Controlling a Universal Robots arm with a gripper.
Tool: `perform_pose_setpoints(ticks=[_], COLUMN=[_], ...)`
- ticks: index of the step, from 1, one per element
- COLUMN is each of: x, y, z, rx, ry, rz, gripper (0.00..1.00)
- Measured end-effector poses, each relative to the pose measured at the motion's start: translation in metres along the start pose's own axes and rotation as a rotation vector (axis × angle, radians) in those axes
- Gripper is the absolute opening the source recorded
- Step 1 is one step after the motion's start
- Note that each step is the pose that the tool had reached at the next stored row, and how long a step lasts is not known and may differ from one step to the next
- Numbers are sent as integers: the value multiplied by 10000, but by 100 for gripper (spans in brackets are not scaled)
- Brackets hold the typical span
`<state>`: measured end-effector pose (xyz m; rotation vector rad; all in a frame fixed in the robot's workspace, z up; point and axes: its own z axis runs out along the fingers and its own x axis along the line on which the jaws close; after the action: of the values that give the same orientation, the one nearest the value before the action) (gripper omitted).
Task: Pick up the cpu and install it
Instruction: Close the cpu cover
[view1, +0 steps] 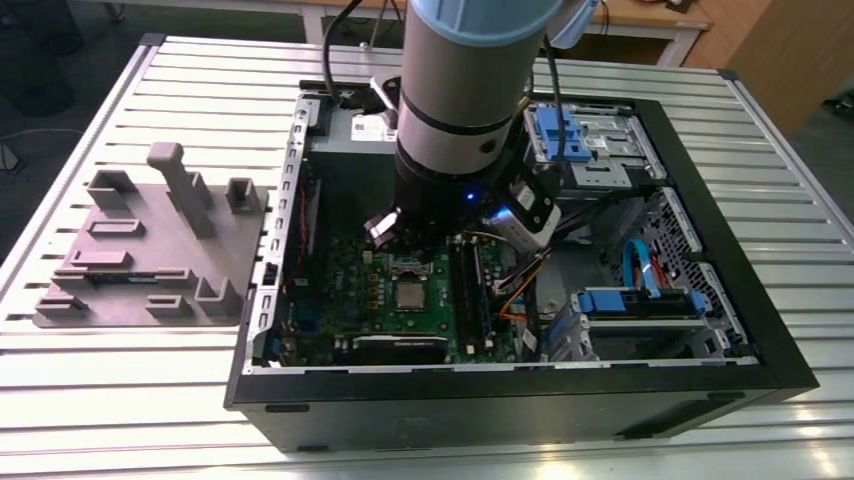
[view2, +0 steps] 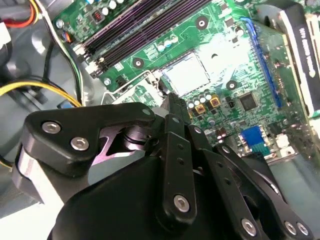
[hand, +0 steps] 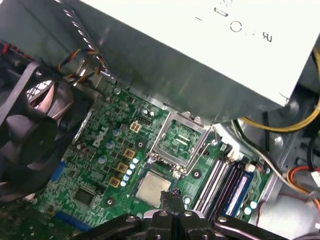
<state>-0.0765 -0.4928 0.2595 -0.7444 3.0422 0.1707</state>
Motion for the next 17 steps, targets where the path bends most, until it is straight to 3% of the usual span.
perform_pose_setpoints(ticks=[8,11,17], x=[-9,-113,-324], y=[-12,-23,21], z=[52,65,103], rx=[-35,-38,-41], ry=[137,140,141], rz=[-1265,-1270,-1270], gripper=[10,10,10])
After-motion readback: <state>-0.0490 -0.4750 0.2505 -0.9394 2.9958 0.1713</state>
